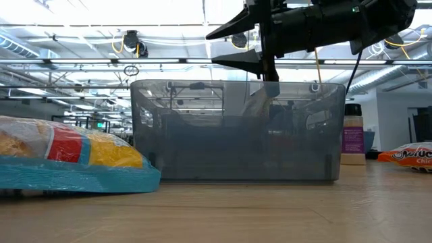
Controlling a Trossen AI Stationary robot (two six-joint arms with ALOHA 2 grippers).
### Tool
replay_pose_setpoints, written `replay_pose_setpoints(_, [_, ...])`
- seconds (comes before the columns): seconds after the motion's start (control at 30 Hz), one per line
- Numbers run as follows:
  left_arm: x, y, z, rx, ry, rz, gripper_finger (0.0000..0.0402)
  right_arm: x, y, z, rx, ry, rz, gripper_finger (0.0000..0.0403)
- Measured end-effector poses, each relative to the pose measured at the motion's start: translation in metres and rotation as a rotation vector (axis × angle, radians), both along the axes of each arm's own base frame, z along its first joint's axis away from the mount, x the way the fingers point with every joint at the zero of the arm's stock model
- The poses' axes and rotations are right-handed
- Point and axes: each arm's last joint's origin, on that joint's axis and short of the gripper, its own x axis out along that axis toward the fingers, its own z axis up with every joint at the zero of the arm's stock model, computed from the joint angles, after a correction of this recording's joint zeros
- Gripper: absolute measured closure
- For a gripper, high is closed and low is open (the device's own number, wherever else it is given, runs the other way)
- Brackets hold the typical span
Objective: Pick & Place Food Item
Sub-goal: Put the green seasoning bottle into the bottom black bin
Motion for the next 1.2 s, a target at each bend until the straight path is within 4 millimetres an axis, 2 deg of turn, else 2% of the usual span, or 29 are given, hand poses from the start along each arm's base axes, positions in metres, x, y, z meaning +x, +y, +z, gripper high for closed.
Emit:
replay_pose_setpoints(0.17, [0.0004,0.0005,0.0002,0.012,-0.021,0.008,0.0004,0.0,0.0,0.0,0.0,0.0,0.0,0.0243])
replay_pose_setpoints(1.2, [0.0008,0.0007,0.0006,0.049,-0.024,-0.045,0.0009,0.0,0.0,0.0,0.0,0.0,0.0,0.0243])
